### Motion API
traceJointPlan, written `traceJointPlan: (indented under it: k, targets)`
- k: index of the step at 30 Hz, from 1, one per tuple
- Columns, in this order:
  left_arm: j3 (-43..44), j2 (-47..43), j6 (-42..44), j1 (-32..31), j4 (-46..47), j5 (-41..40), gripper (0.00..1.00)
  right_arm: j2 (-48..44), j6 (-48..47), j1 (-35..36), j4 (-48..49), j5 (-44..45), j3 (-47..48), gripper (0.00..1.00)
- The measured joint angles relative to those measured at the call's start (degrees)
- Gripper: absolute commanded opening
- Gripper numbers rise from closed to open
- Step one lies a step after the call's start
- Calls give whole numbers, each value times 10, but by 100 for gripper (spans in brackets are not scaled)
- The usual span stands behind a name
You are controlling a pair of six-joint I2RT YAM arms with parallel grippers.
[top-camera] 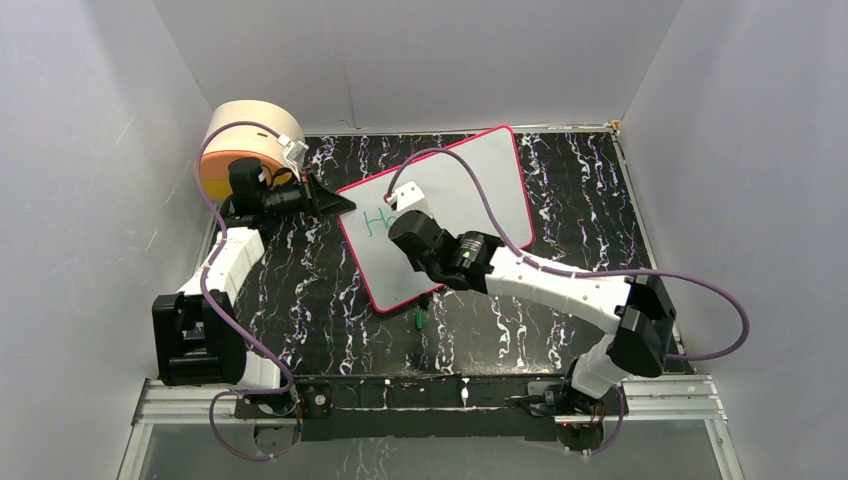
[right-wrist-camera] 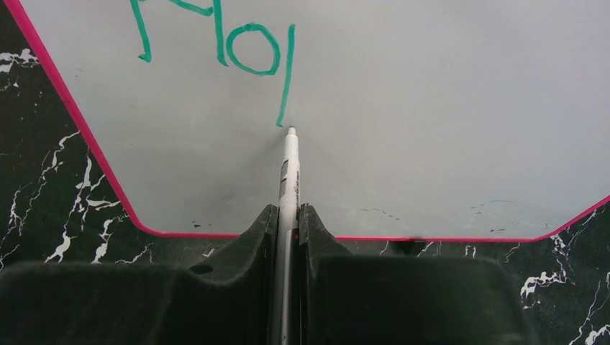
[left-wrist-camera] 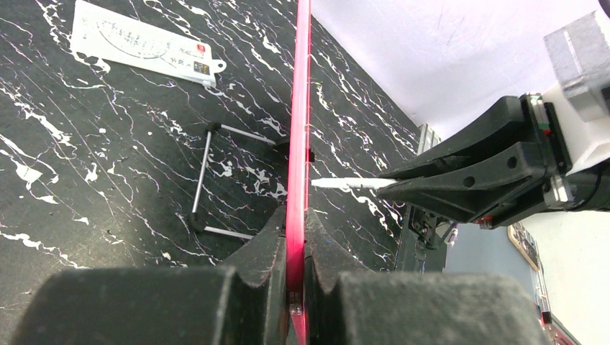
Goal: Write a sentence on the whiteboard
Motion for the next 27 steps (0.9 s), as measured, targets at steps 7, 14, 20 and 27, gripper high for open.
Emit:
traceJointPlan:
  k: [7,14,20,27]
  targets:
    - [1,0,2,0,-4,0,0,-60,-28,0,74,18,-42,0]
    - [2,0,2,0,-5,0,0,-61,-52,-1,139,24,-47,0]
    - [2,0,3,0,-5,0,0,-43,-60,-4,155,23,-47,0]
    - [4,0,3,-5,-5,-2,0,-30,-60,-10,156,21,-47,0]
